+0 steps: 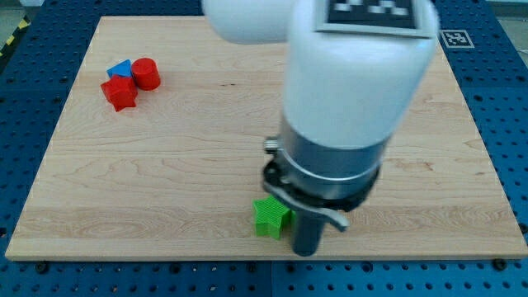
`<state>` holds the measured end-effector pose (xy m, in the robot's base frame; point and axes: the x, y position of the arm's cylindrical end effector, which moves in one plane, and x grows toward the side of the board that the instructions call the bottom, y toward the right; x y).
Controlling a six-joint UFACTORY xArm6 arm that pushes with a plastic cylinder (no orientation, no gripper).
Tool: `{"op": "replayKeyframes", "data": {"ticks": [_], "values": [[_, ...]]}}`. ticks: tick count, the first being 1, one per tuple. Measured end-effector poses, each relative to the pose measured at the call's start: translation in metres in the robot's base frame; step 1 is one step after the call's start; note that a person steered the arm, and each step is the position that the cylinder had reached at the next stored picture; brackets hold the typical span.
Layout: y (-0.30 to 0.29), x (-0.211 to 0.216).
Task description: Move the yellow heart to center
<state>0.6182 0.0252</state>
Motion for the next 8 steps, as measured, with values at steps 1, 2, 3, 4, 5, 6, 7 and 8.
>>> {"op": "replayKeyframes", "data": {"ticks": [1,2,3,4,5,6,7,8], "values": [[-0.012,-0.009],[0.014,-0.023],[0.034,-0.026],[0.018,-0.027],[-0.016,-0.040],[-0.023,-0.062],[-0.037,-0.080],[-0.056,-0.107]]}}
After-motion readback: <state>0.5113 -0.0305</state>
